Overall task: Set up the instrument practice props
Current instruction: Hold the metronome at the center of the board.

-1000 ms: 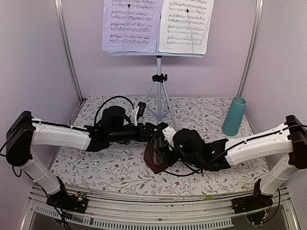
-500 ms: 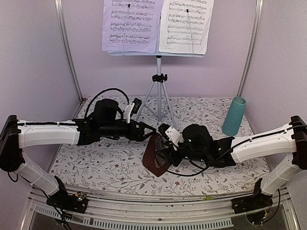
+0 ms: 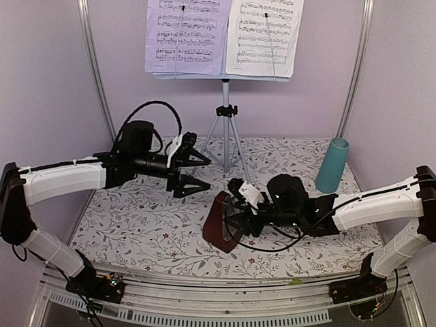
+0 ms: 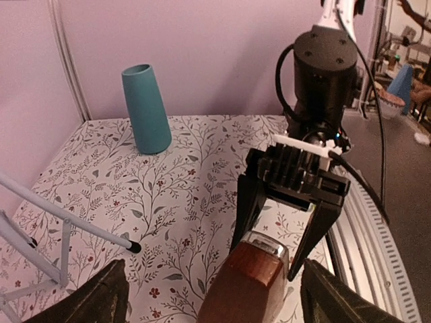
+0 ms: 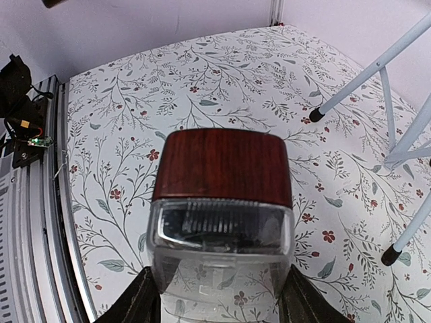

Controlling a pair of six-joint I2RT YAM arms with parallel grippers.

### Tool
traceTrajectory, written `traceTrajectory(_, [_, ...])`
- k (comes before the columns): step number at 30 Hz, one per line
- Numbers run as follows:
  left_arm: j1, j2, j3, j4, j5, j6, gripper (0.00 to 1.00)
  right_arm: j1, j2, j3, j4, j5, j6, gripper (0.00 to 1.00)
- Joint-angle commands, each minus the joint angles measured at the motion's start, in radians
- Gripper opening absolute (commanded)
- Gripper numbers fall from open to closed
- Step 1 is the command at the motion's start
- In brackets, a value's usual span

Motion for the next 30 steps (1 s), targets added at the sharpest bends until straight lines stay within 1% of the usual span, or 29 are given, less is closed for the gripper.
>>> traceTrajectory(1, [-0.027, 0.099, 0.118, -0.234, 0.1, 0.288, 0.88, -0.007, -0.009, -0.019, -0.051, -0.072, -0.049, 0.0])
traceTrajectory(4, [-0.051, 0.14, 0.116, -0.26, 0.074, 0.331, 0.88, -0.015, -0.009, -0.011, -0.058, -0.09, -0.061, 0.0])
traceTrajectory(9, [-0.056, 0.168, 0.086, -0.227, 0.088, 0.325, 0.86, -0.018, -0.007, 0.002, -0.08, -0.105, -0.071, 0.0])
traceTrajectory(14, [-0.089, 0.197, 0.079, -0.214, 0.092, 0.324, 0.86, -0.018, -0.006, 0.006, -0.102, -0.112, -0.079, 0.0])
traceTrajectory(20, [-0.113, 0.227, 0.082, -0.212, 0.084, 0.341, 0.8, -0.018, -0.006, 0.015, -0.119, -0.109, -0.087, 0.0])
traceTrajectory(30, [-0.124, 0.231, 0.061, -0.198, 0.08, 0.355, 0.72, -0.018, 0.002, 0.028, -0.131, -0.131, -0.093, 0.0])
